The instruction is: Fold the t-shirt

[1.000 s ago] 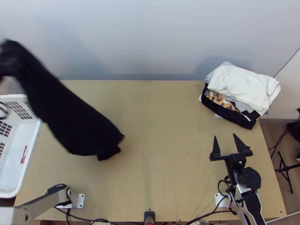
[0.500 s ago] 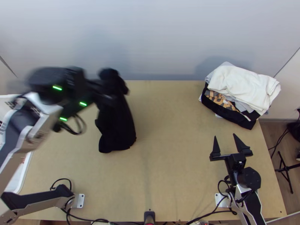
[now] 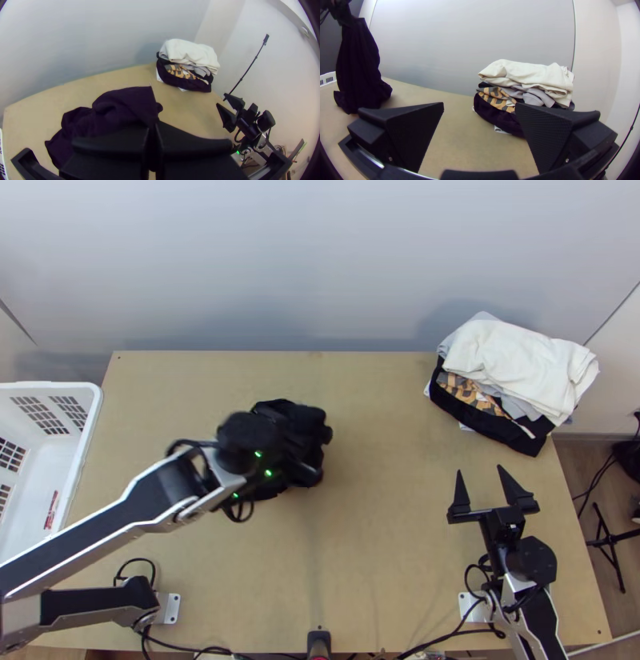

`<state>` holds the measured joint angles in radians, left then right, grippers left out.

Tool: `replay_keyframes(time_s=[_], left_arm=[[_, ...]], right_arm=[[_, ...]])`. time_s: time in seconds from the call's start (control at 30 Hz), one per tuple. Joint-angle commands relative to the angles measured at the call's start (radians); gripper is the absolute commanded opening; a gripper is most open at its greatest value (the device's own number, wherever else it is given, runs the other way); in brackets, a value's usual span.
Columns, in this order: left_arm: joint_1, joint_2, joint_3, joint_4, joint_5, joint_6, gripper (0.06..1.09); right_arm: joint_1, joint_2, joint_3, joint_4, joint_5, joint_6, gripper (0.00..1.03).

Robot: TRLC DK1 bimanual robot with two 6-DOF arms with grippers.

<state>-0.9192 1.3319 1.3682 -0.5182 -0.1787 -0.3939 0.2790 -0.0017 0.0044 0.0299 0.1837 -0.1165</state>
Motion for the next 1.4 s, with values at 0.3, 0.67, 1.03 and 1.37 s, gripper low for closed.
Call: replay_keyframes(time_s=[0.3, 0.67, 1.03, 1.37], left_arm=[[-0.027, 0.033, -0.035, 0.175, 0.171, -0.04, 1.05], [0.258, 0.013, -0.066, 0.061, 0.177, 0.061, 1.05], [0.692, -0.217, -0.322, -0.187, 0.174, 0.142, 1.05], [0.985, -0.451, -0.543, -0.468, 0.177, 0.225, 1.05]], right_arm=[[0.0, 0.0, 0.0, -0.001, 0.0, 0.0, 0.99], [0.0, 0.0, 0.0, 0.001, 0.0, 0.0, 0.99], [0.0, 0.0, 0.0, 0.001, 0.0, 0.0, 0.99], [0.011, 0.0, 0.0, -0.001, 0.0, 0.06, 0.99]])
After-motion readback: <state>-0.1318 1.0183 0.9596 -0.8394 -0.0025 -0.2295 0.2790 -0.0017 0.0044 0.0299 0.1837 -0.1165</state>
